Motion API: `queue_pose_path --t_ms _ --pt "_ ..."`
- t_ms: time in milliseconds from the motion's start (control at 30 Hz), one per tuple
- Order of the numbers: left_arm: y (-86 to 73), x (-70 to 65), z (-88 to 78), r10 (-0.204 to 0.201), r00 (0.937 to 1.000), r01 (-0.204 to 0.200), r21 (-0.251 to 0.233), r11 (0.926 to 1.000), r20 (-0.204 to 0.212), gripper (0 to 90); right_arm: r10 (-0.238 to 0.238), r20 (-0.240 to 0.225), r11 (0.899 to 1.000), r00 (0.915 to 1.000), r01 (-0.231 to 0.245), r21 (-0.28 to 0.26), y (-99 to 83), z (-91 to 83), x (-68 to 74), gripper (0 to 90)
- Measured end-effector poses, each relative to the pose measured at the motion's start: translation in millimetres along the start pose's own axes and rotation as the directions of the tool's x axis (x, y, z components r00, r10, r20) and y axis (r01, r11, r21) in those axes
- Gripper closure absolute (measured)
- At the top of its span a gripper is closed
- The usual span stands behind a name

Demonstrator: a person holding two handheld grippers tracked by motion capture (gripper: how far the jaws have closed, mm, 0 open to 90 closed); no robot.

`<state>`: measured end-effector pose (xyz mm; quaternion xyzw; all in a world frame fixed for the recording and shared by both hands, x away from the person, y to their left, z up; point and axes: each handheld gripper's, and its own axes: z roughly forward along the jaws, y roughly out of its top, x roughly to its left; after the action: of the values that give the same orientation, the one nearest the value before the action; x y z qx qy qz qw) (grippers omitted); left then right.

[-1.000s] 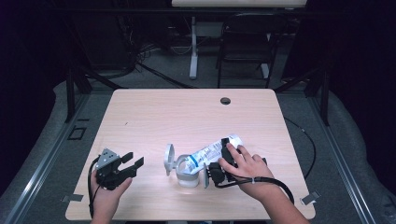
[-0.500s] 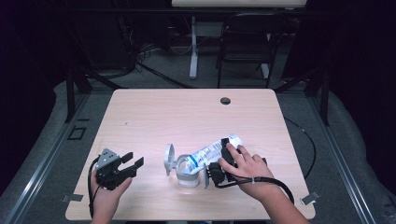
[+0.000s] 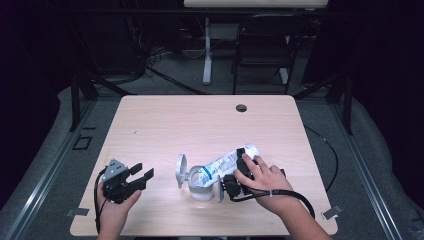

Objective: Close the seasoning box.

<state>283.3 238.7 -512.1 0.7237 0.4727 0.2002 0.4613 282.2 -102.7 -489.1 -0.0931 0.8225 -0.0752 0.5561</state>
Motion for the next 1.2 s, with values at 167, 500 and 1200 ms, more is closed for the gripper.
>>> queue_pose_path --t_ms 167,500,1200 --pt "0.0 -0.1 0.0 0.001 1.0 -0.001 0.001 1.0 0.0 48.7 -0.002 0.002 1.0 1.0 0.002 0.0 0.1 -0.1 0.1 46.6" --pt "-0.5 0.6 0.7 -0.002 1.0 0.002 0.003 1.0 0.0 48.6 -0.003 0.002 1.0 1.0 0.003 -0.002 -0.2 0.0 0.4 46.7" --pt "-0.7 1.1 1.0 0.001 1.0 -0.001 0.007 1.0 -0.001 48.6 -0.019 0.009 1.0 0.9998 0.019 -0.005 0.4 -0.3 0.0 47.0"
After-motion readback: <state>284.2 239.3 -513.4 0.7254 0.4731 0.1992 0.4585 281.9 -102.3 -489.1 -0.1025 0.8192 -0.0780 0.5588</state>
